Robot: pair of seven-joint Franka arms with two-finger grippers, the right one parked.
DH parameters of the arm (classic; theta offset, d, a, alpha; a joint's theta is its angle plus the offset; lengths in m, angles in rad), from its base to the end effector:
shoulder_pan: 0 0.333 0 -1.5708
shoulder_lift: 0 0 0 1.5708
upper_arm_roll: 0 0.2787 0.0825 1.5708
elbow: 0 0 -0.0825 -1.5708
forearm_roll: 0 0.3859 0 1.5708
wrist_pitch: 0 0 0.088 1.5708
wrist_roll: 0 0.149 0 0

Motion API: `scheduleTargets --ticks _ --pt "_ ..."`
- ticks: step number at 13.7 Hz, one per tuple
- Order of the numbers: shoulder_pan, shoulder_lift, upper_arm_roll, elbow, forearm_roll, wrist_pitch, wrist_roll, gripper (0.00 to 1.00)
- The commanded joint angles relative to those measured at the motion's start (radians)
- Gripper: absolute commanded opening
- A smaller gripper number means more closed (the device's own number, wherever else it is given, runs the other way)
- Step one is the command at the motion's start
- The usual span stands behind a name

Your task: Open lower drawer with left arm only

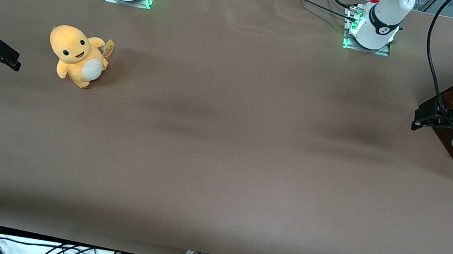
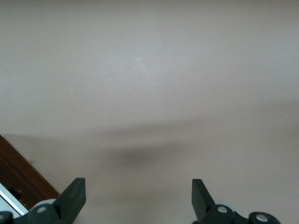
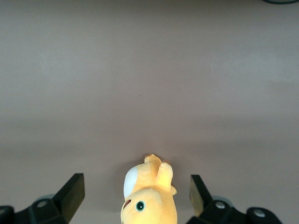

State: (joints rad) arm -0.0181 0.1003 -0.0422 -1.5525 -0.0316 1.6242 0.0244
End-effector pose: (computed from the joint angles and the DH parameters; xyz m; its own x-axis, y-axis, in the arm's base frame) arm 0.5838 -0.0390 0.5013 0.9962 -0.0828 -0.0277 -0.0818 -0.9960 0.0364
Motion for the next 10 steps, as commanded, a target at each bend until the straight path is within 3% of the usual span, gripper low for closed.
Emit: scheduleTargets --ticks 1,10 --pt "-0.005 0.022 0.005 0.034 -0.002 -0.024 0.019 1.0" --pt "0.006 0.073 0.005 0.045 -0.019 -0.024 0.017 1.0"
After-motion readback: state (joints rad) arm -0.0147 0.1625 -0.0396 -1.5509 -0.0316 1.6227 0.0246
